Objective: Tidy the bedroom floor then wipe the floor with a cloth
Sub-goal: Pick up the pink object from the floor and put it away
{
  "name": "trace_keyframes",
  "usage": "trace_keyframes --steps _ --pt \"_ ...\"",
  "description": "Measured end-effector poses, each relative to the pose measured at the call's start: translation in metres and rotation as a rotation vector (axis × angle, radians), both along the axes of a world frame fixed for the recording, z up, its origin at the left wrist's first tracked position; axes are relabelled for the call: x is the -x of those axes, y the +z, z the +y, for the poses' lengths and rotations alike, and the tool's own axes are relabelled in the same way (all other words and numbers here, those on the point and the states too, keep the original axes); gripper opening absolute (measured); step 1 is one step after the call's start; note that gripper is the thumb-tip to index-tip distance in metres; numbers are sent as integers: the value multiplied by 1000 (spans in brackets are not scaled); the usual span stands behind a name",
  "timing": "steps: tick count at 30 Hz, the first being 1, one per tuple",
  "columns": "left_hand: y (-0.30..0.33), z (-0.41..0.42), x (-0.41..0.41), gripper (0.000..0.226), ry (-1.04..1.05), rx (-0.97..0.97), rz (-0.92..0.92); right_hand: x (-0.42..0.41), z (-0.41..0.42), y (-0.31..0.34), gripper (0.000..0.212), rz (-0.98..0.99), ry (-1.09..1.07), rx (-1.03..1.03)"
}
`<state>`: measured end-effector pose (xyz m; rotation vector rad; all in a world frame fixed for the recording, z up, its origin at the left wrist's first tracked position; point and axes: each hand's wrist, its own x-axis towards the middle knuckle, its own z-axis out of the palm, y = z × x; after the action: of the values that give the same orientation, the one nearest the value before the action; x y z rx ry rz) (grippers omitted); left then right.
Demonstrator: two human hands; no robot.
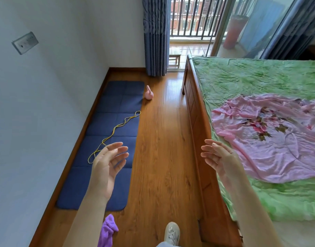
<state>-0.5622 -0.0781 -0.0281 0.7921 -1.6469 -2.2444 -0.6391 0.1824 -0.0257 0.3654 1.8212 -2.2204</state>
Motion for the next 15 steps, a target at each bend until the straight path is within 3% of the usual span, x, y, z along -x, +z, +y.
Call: trace_keyframes --steps 15 --pt "-23 -28 182 22 37 -12 -70 181 -37 -23 23 -54 51 -25"
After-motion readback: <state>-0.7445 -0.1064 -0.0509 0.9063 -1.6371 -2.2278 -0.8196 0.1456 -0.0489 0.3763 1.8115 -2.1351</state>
